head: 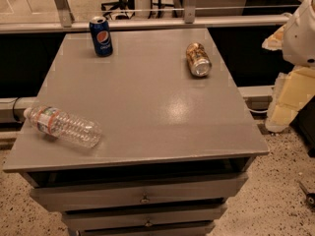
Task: Place orange can upright
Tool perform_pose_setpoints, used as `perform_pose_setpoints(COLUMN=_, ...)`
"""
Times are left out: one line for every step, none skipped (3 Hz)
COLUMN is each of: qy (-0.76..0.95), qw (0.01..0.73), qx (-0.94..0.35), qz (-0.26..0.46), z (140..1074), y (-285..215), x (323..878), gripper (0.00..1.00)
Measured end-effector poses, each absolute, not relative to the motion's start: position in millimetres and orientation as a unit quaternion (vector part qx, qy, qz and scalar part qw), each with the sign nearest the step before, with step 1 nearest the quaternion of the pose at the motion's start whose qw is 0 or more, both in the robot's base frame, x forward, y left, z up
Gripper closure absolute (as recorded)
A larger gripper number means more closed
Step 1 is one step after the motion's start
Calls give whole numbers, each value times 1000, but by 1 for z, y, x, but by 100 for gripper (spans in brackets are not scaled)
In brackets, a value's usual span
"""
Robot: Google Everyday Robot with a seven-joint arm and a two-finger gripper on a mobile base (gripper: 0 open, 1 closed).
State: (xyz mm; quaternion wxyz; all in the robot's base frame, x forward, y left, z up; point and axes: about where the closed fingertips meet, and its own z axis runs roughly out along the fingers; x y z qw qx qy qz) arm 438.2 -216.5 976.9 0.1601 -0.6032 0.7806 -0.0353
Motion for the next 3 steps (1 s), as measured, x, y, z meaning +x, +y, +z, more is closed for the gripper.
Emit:
perform_pose_setpoints(qy=781, qw=160, qx=-603, qz=-35, z=977, y=-216, x=438, gripper=0)
perform_pose_setpoints(qy=776, qw=173, qx=-606, qz=-27, z=976, y=-206, x=452, gripper=0)
perform_pose_setpoints(qy=779, qw=188, qx=-598, qz=-21, z=962, y=-186, x=496, gripper=0)
